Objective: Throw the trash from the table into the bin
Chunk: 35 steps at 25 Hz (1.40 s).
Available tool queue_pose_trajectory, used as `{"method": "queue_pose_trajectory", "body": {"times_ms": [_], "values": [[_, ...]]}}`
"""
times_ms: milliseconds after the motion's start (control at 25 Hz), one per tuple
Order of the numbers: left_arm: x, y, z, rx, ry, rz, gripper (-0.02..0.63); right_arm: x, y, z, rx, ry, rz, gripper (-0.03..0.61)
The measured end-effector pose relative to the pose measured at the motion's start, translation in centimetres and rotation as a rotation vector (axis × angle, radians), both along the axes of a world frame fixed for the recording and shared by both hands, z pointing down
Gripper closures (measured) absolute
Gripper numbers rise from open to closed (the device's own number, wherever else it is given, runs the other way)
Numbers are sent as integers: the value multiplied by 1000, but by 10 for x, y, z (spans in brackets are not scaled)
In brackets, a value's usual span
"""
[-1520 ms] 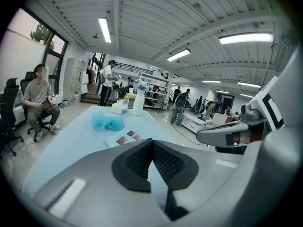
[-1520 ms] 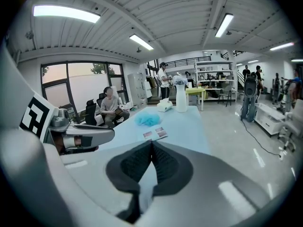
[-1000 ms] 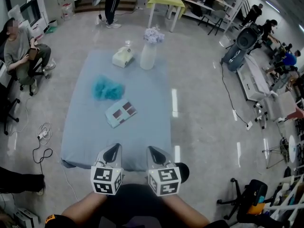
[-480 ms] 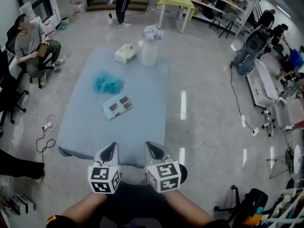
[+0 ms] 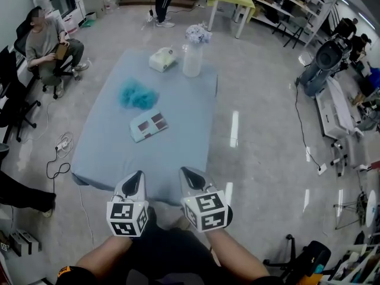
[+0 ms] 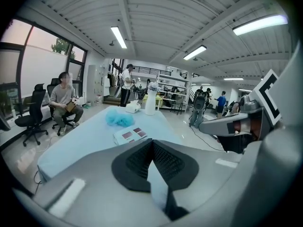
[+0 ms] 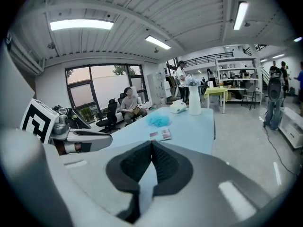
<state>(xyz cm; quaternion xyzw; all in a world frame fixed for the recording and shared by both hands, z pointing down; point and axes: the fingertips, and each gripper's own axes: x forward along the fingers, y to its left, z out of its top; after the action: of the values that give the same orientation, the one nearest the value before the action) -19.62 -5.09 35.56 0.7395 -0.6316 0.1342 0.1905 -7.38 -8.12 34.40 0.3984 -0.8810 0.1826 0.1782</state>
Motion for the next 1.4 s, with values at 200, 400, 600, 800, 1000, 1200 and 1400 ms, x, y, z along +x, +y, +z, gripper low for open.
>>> {"method": "queue_pose_trajectory", "body": {"times_ms": [200, 400, 600, 800, 1000, 1200, 1400], "values": [[-11, -33, 5, -10, 15, 40, 606, -13, -27, 3, -13, 13, 20, 577], [-25, -65, 7, -11, 29, 82, 606, -35, -60, 6, -30, 32, 26, 577], [-51, -96, 11, -6, 31, 88, 606, -59, -96, 15, -53, 42, 21, 577], [-76, -118, 21, -28, 36, 67, 607, -84, -121, 32, -101, 72, -27, 577], [-89, -137, 29, -40, 36, 67, 607, -102, -142, 52, -150, 96, -69, 557], [-93, -148, 36, -54, 21, 87, 606, -113, -165, 75, -194, 129, -95, 518], [-100, -151, 53, -90, 14, 87, 606, -121, -182, 97, -225, 146, -100, 462]]}}
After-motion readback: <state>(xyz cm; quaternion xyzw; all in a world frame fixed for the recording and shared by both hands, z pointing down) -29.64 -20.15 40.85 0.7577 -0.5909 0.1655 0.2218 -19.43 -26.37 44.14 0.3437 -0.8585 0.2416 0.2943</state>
